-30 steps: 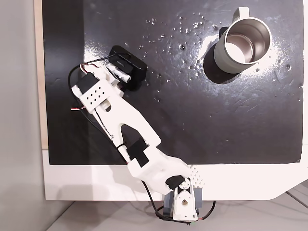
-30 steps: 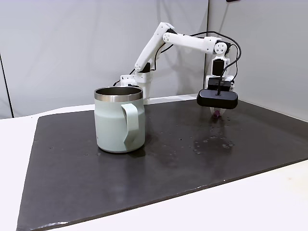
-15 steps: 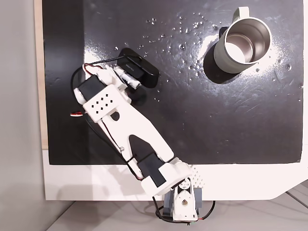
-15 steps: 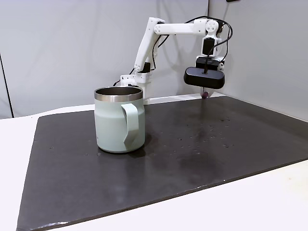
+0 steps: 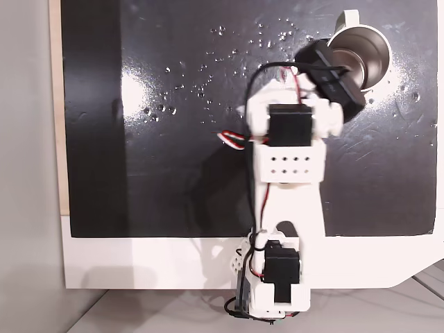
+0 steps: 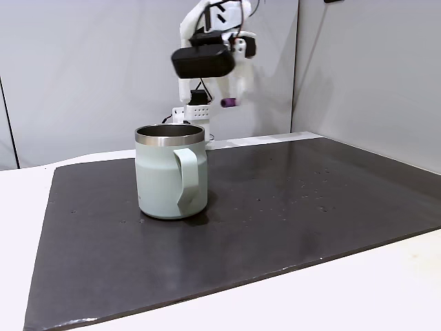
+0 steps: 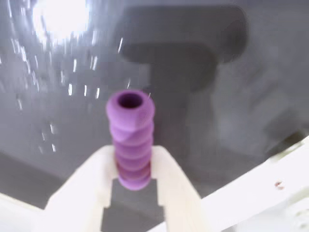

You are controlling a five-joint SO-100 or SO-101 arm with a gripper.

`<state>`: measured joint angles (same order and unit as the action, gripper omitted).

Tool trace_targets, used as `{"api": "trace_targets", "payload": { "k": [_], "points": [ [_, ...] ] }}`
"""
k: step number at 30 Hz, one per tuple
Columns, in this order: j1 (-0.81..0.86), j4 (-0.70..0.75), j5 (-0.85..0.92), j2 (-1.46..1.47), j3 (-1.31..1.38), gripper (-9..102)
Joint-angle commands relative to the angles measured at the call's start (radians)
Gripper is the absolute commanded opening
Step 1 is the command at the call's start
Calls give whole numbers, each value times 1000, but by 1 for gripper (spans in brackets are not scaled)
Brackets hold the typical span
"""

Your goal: Grasp a pengrip and put it in the cup.

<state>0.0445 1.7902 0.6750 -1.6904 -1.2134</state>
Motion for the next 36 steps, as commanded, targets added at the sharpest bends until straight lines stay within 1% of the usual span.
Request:
{"api": "trace_targets", "payload": {
  "k": [1,5,9,12,21,30,36],
  "points": [
    [160,3,127,-77,71,0],
    [293,0,232,-67,130,0],
    [379,-3,261,35,284,0],
    [403,-3,256,150,434,0],
    [382,-2,166,463,844,0],
    [334,-2,74,617,1068,0],
    [327,0,77,634,1071,0]
  ]
}}
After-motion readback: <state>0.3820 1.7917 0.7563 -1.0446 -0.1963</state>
